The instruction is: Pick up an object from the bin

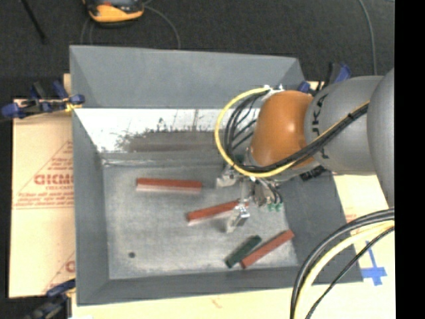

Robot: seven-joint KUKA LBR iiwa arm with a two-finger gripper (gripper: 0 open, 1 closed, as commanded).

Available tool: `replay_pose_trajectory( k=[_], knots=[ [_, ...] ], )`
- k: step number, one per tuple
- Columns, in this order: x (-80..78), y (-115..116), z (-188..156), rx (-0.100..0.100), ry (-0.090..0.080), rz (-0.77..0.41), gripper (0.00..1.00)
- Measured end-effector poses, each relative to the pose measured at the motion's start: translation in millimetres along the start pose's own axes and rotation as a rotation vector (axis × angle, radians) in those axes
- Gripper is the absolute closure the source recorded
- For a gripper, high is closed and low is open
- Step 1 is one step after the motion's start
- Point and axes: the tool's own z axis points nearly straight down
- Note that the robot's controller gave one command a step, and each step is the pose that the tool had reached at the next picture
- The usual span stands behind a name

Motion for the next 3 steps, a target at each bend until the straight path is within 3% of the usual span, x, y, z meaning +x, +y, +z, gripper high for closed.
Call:
replay_pose_trajectory(
  k=[1, 2, 3],
  knots=[
    [-1.2, 0.3, 21.1, -0.004, 0.0, 0.058, 0.0],
    [4.3, 8.3, 18.5, 0.002, 0.006, -0.027, 1.0],
    [4.3, 8.3, 18.5, 0.003, 0.006, -0.028, 1.0]
  ],
)
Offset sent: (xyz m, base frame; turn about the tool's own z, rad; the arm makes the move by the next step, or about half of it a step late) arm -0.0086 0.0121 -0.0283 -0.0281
